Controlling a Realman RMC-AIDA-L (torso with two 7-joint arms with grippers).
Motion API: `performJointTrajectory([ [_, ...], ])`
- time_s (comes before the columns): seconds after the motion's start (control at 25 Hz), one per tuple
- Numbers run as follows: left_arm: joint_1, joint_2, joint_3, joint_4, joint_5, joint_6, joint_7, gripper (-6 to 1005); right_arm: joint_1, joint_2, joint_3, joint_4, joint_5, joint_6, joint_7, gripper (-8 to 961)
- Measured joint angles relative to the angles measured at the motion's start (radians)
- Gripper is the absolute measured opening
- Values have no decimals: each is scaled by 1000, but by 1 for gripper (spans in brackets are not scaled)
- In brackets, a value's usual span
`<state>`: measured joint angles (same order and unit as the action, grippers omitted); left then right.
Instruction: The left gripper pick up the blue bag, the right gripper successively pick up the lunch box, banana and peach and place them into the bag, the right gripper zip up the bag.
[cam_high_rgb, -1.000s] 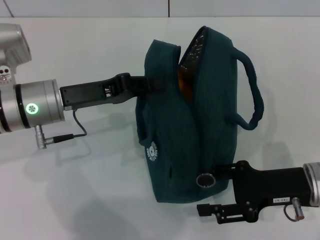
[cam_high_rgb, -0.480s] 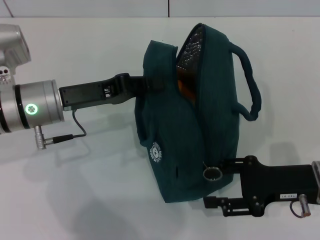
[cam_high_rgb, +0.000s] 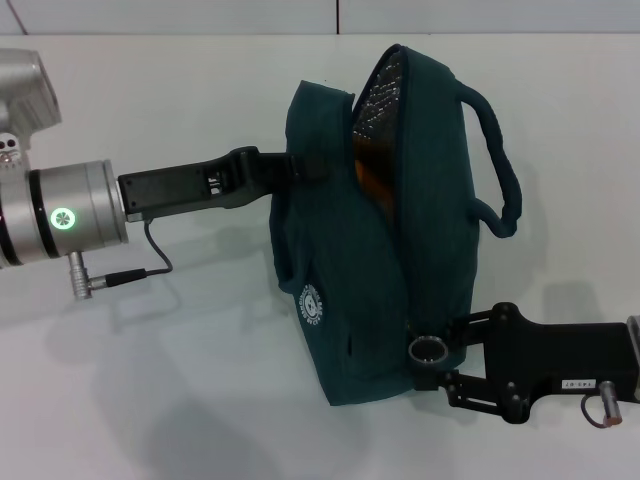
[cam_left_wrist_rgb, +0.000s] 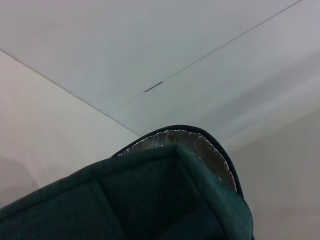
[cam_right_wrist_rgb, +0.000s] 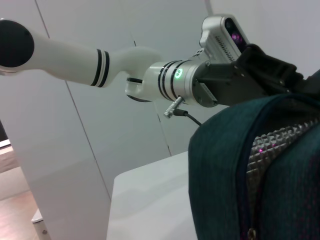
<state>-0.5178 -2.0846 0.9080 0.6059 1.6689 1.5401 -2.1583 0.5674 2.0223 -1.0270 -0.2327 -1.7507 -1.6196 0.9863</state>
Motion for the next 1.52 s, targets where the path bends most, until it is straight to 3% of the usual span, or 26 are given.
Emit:
performJointTrajectory([
  [0.08, -1, 0, 0, 0, 0, 0, 0, 54, 0, 0, 1, 0, 2, 1, 0, 386],
  [0.28, -3, 0, 0, 0, 0, 0, -2, 53, -1, -1, 1, -1, 2, 4, -1, 327],
  [1.52, -5, 2, -3, 0, 0, -3, -5, 54, -29, -8, 2, -30, 25, 9, 2, 314],
])
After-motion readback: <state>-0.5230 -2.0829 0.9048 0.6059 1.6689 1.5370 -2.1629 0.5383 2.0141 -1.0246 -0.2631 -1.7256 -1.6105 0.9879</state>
